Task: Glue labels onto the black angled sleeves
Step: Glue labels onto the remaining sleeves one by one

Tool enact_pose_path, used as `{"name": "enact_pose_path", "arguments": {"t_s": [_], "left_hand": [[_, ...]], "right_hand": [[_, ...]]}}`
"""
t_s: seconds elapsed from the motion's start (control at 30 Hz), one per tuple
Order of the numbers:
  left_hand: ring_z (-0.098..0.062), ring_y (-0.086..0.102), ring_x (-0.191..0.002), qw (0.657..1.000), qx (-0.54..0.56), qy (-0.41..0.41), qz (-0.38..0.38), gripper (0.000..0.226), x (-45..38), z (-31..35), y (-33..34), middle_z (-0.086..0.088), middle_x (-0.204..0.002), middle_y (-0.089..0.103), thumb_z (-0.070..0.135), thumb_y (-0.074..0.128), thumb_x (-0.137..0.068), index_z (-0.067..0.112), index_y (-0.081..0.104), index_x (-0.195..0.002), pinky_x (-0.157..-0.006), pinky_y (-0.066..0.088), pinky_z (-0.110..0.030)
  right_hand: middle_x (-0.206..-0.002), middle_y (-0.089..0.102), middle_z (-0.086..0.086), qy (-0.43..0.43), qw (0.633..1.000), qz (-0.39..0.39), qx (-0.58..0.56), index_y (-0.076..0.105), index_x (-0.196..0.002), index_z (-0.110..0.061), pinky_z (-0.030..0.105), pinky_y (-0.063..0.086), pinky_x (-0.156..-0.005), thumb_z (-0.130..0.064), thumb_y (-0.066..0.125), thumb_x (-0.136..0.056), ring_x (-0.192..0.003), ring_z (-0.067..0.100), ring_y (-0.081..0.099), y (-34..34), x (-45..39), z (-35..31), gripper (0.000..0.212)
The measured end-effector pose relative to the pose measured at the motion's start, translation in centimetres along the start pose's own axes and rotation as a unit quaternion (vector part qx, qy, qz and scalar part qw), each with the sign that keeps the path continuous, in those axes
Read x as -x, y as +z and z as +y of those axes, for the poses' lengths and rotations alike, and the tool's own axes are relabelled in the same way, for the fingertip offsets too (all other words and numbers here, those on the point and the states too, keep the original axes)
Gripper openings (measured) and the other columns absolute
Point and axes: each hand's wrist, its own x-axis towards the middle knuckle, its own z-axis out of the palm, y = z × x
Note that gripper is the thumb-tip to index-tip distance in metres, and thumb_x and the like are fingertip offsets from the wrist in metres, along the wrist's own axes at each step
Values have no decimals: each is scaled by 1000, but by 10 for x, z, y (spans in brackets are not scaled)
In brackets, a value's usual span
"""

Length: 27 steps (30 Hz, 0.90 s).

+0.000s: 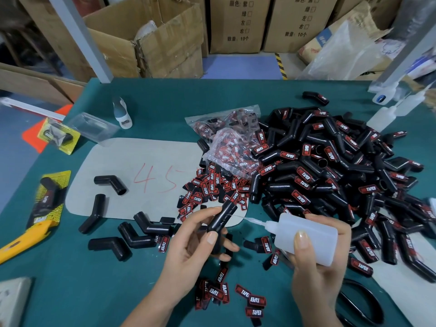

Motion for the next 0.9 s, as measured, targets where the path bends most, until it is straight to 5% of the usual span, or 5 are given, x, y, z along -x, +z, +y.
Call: {"name": "enact_pose_path", "arguments": {"t_s": [0.23, 0.47, 0.63, 0.9], "left_hand": [[-40, 77, -86, 1000, 7, -8, 0, 40, 0, 1, 2, -12, -106, 69, 42, 69, -101, 28, 63, -138, -67, 63, -39], [-40, 77, -86, 1000, 2, -7, 0, 40, 1, 2, 2, -11, -105, 68, 42, 68, -101, 28, 63, -138, -67, 63, -39], [-42, 77, -86, 1000, 0, -4, -3, 41, 1, 1, 1, -14, -106, 67, 41, 68, -101, 26, 62, -139, -66, 63, -39], [-42, 76, -85, 1000, 3, -6, -4, 41, 0, 0, 1, -12, -105, 68, 40, 68, -102, 25, 62, -139, -66, 63, -39]], "right_hand": [[-106, 63, -13, -14, 1000, -14, -5, 61, -107, -52, 35, 52, -48, -46, 66, -81, -76, 18, 63, 1, 0, -4, 27], [-106, 63, -12, -12, 1000, -9, 1, 61, -108, -51, 33, 52, -53, -47, 66, -81, -79, 26, 64, 1, 1, -4, 28], [-107, 60, 12, 10, 1000, 13, -4, 60, -109, -46, 57, 51, -66, -48, 68, -83, -89, 48, 60, -1, -1, -1, 27], [-105, 59, 12, 9, 1000, 13, -12, 60, -108, -44, 46, 49, -65, -47, 68, -83, -85, 40, 59, 0, -3, 0, 27]]}}
